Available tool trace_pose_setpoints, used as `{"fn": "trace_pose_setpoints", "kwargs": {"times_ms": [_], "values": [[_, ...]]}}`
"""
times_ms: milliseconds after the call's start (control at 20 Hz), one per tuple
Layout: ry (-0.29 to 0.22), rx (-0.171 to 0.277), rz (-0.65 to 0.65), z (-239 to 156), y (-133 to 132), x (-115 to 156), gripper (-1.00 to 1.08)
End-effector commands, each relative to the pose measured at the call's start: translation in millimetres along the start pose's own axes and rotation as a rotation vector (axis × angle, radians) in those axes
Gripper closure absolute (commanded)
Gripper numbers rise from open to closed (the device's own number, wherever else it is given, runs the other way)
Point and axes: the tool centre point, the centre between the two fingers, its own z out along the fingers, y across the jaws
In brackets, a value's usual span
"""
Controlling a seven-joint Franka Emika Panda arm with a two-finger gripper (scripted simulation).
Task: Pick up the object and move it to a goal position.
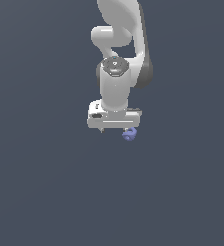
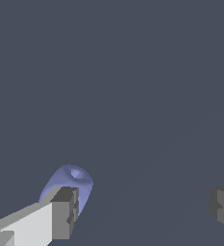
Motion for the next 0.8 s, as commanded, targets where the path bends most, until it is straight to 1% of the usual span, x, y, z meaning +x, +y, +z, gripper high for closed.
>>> {"fn": "trace_pose_setpoints", "kwargs": {"times_ms": [0, 150, 450, 750], "values": [[0.0, 0.0, 0.0, 0, 0, 0, -0.92], [-0.004, -0.003, -0.003, 2, 3, -1, -0.92], [-0.026, -0.016, -0.018, 10, 21, -7, -0.92], [-0.026, -0.016, -0.019, 10, 21, -6, -0.92]]}}
